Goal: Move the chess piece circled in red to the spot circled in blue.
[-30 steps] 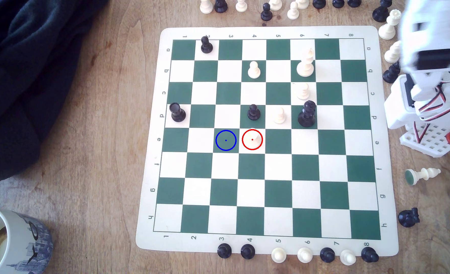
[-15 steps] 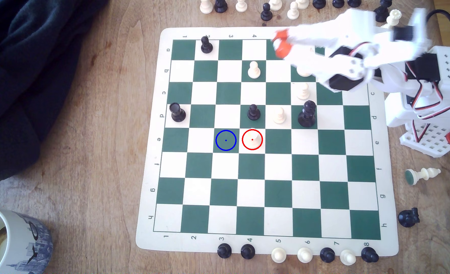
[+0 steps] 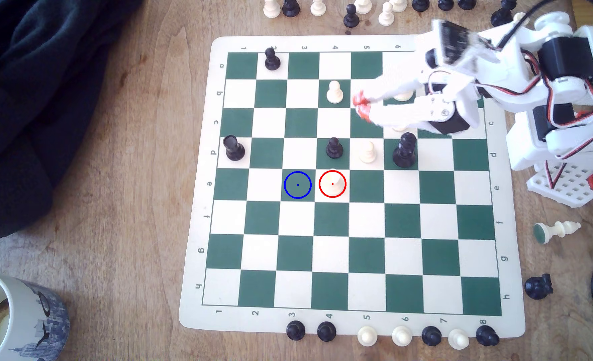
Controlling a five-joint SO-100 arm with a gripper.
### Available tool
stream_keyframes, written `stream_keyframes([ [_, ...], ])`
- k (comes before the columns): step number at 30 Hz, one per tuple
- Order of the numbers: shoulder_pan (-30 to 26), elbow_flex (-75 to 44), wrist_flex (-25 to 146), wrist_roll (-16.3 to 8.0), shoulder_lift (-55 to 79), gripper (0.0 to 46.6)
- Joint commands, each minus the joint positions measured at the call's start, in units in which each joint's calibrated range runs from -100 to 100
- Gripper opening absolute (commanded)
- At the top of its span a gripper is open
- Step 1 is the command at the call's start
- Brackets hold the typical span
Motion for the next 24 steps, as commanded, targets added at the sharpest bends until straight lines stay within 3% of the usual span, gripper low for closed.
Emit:
stream_keyframes([
  [1, -2.4, -25.1, 13.0, -3.9, 17.5, 0.3],
  [3, -2.9, -31.8, 17.3, -4.9, 23.1, 1.4],
  [5, -3.0, -38.4, 20.2, -6.3, 29.6, 6.6],
  [10, -3.1, -42.6, 22.1, -6.6, 36.3, 13.5],
  [24, -4.8, -46.1, 20.8, -7.6, 52.0, 14.9],
])
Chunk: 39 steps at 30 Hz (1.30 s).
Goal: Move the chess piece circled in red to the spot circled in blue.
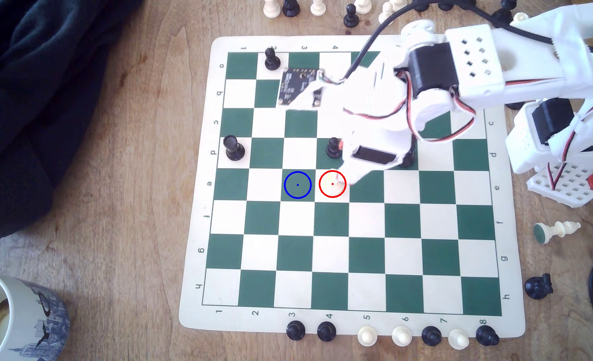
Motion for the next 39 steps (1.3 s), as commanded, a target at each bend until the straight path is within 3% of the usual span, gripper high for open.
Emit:
stream_keyframes([
  [1, -0.8, -5.9, -0.7, -0.2, 2.1, 14.9],
  [39, 1.0, -9.1, -6.1, -0.1, 17.0, 15.9],
])
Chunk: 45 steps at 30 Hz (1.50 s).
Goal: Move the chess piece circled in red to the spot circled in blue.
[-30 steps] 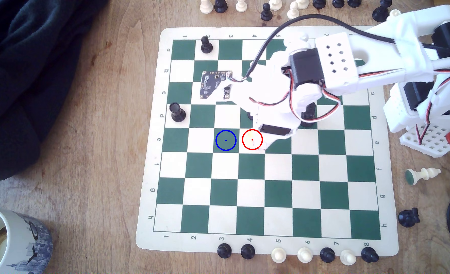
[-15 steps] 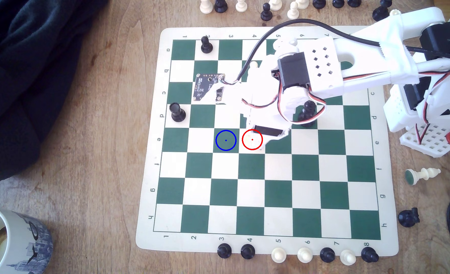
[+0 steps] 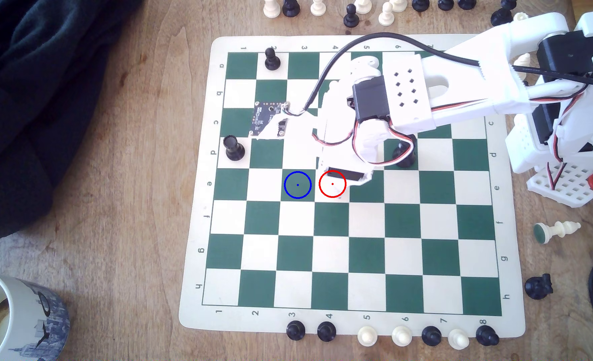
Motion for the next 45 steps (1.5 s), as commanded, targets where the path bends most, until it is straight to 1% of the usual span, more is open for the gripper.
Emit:
stream_keyframes([
  [1, -0.4, -4.9, -0.8, -0.1, -0.8, 15.8],
  [20, -0.5, -4.9, -1.5, -0.1, 1.8, 15.2],
  [22, -0.6, -4.9, -1.7, -0.1, 1.9, 14.8],
  [25, -0.7, -4.9, -2.0, -0.1, 2.0, 13.1],
  [38, -1.5, -4.9, -2.6, -0.2, 2.3, 11.7],
  [45, -1.5, -5.3, -2.6, -0.2, 1.8, 8.5],
])
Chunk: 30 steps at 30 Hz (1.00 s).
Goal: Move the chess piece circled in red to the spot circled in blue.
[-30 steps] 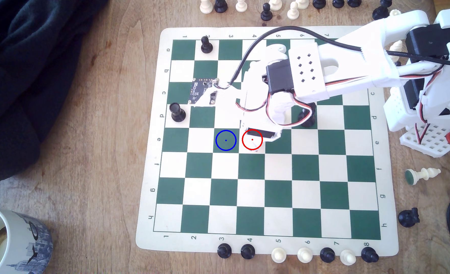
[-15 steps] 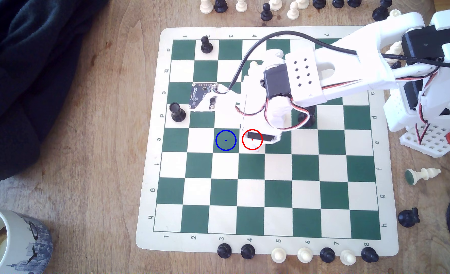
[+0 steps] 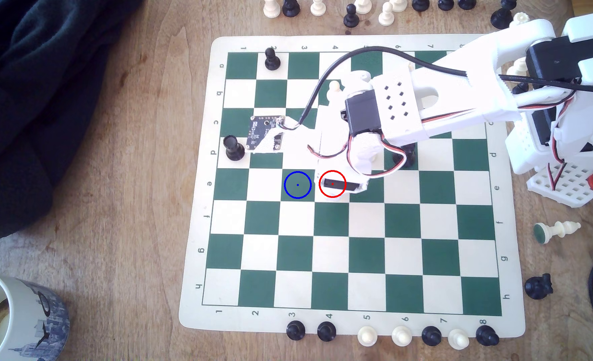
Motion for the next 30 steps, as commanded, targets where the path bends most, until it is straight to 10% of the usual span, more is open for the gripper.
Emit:
stream_keyframes([
  [1, -0.2, -4.3, -0.4, -0.2, -2.0, 8.0],
  [11, -0.3, -4.0, -0.2, -0.2, -2.8, 0.2],
  [30, -1.2, -11.8, 8.5, -0.4, -11.1, 0.2],
])
